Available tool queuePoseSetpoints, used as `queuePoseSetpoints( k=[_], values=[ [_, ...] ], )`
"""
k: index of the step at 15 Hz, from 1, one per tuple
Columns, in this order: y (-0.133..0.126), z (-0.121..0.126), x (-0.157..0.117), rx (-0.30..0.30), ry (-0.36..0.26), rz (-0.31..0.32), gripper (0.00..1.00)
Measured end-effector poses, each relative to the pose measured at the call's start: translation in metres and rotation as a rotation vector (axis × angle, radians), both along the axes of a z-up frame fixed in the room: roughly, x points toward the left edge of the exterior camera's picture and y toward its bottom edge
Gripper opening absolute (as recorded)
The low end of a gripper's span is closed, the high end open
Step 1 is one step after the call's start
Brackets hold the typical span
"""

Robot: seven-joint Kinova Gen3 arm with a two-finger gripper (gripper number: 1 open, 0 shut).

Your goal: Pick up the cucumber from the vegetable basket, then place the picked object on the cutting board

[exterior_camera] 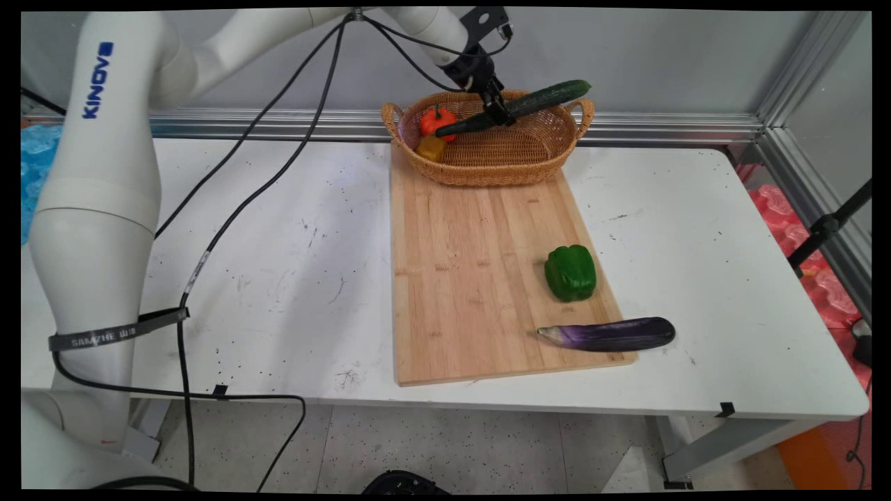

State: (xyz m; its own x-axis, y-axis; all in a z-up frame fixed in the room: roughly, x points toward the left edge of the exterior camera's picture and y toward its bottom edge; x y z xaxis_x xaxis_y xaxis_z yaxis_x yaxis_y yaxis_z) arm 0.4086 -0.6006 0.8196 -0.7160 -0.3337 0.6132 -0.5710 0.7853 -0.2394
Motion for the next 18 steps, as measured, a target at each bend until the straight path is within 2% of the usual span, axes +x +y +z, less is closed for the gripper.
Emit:
queuePoseSetpoints(
  k=[7,8,14,18],
  values=[
    [-0.017,-0.013,-0.003,-0.01,0.011,-0.022,1.0],
    [-0.018,-0.015,-0.003,-0.009,0.011,-0.026,0.0],
    [-0.022,-0.022,-0.005,0.002,0.012,-0.045,0.0],
    [-0.021,-0.016,-0.01,-0.001,0.017,-0.05,0.0]
  ],
)
